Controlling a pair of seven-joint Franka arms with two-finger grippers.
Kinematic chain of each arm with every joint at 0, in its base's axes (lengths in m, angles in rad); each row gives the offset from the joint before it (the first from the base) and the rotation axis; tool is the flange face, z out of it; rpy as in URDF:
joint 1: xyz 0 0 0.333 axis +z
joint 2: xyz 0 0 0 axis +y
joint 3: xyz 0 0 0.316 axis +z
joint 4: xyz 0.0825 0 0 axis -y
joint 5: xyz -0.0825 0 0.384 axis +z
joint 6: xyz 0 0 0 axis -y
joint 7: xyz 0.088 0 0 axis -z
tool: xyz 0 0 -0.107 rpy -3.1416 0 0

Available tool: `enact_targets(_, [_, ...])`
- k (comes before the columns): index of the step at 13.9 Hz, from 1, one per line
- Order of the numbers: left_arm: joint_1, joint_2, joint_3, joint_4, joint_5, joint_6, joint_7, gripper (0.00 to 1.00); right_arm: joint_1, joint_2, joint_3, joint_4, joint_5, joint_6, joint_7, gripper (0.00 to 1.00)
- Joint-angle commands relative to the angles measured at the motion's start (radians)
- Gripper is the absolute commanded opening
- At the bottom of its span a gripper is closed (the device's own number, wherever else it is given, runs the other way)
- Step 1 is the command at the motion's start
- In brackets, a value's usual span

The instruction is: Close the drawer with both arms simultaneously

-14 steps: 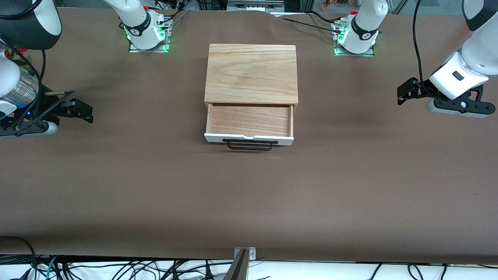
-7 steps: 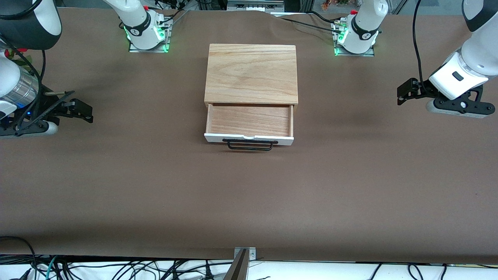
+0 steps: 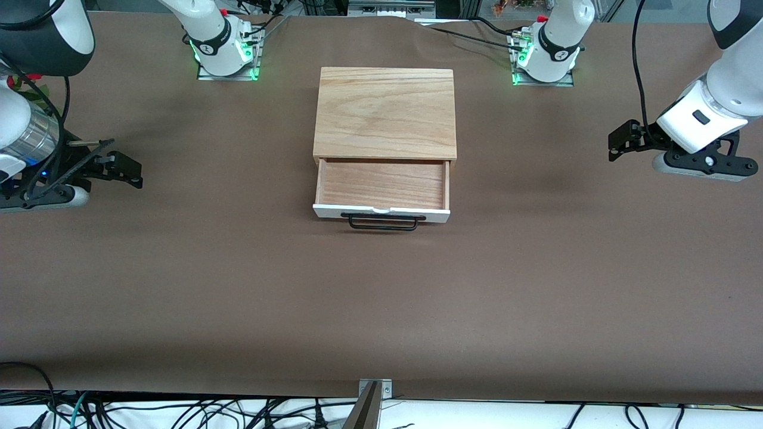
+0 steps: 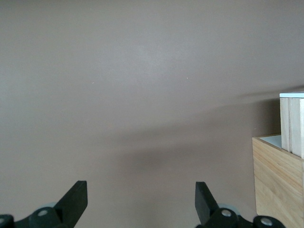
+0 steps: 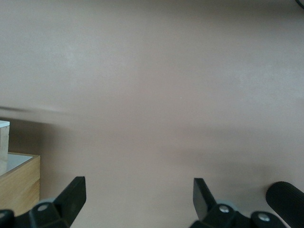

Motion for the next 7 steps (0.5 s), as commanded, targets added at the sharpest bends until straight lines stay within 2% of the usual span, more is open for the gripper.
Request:
enact_targets(1, [-0.015, 0.022, 0.007, 0.035, 0.012, -0.018, 0.022, 1.0, -0.002, -0.004, 0.004, 0.005, 0.005, -0.006, 0.008, 1.0])
enact_targets(7, [-0.007, 0.039, 0.007, 0.037, 0.012, -0.022, 0.023, 1.0, -0.002, -0.004, 0.004, 0.005, 0.005, -0.006, 0.008, 1.0])
